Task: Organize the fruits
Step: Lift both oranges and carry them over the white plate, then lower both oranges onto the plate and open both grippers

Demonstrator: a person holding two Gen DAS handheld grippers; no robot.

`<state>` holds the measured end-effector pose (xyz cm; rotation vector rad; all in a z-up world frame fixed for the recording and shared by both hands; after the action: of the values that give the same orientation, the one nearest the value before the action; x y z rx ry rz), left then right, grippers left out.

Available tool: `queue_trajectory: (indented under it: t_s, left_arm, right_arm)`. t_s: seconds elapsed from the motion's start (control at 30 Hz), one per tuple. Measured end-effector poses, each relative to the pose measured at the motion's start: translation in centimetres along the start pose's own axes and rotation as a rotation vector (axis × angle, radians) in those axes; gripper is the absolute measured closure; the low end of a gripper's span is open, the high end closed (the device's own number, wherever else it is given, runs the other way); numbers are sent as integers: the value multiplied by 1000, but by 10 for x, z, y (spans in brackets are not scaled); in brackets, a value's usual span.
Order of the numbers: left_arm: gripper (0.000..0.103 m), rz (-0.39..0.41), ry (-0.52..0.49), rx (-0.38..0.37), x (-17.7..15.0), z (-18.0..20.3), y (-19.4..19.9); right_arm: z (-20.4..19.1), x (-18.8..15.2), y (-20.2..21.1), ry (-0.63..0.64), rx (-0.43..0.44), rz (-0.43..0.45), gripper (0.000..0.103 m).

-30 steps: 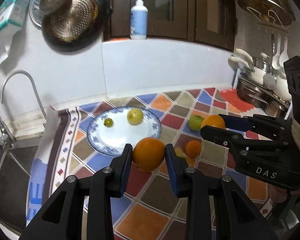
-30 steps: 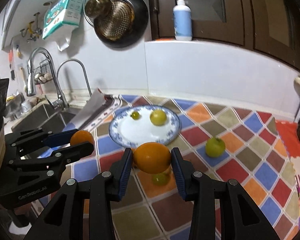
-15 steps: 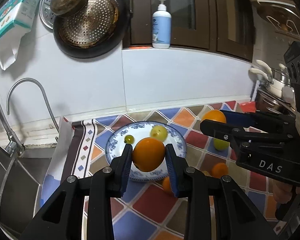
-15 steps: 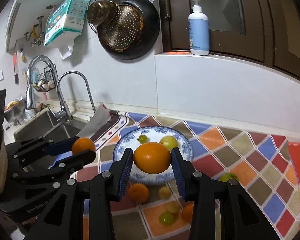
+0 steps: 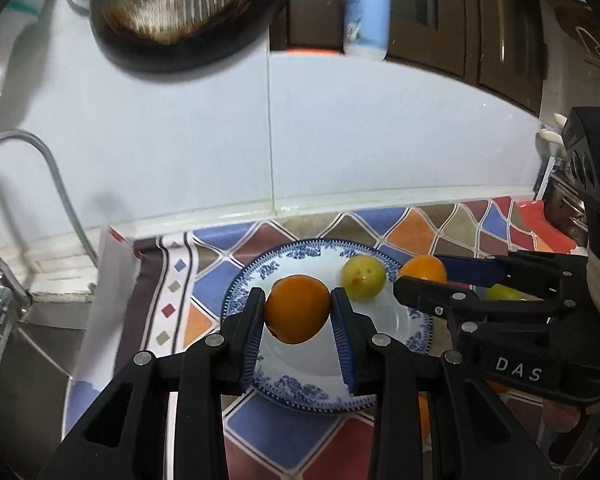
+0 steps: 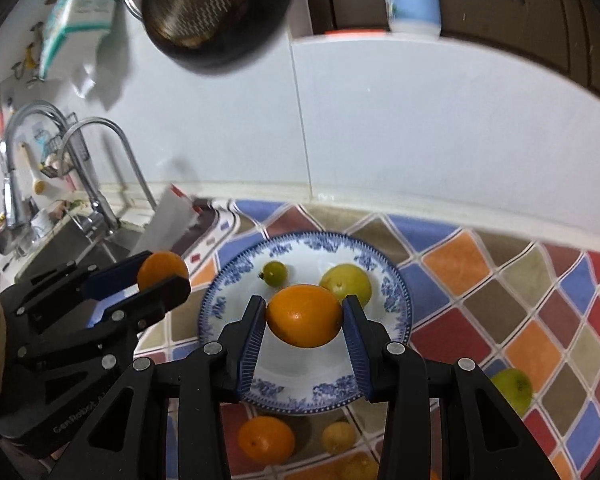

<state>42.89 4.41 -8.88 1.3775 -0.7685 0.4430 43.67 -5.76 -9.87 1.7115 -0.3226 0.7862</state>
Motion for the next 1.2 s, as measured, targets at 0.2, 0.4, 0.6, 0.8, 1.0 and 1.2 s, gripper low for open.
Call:
queue_trajectory:
  t_s: [0.2, 0.4, 0.6, 0.8, 1.0, 1.2]
  left_arm:
    - [70, -66, 5, -11, -7, -4, -38]
    - [70, -114, -3, -16, -15, -3, -67]
    - [70, -145, -4, -16, -19, -5, -83]
    - [67, -153, 7, -8, -18, -10, -86]
    - [59, -123, 11, 10, -11, -12, -69]
    - [52, -93, 24, 33, -6, -12, -40]
  right_arm:
    - [13, -3, -35, -24, -8, -63, 63]
    - [21, -7, -54, -41, -20, -112, 63]
    - [25, -10, -66, -44, -31, -137, 63]
    - [25, -9, -67, -41, -41, -134, 63]
    - [23, -4, -57, -35, -48, -107, 54]
    - [22, -2, -36, -36, -60, -74, 54]
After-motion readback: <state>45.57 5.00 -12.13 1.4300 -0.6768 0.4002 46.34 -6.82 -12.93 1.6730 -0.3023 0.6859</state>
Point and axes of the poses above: each gripper's, at about its wrist camera, not at the fingertips, and y roughly against the way its jaws point, z to its right, x to its top, the point moved 9 cm from there along -y, roughly the way its jaws point, and after that the axes turned 8 degrees about -z, right-handed, at the moved point
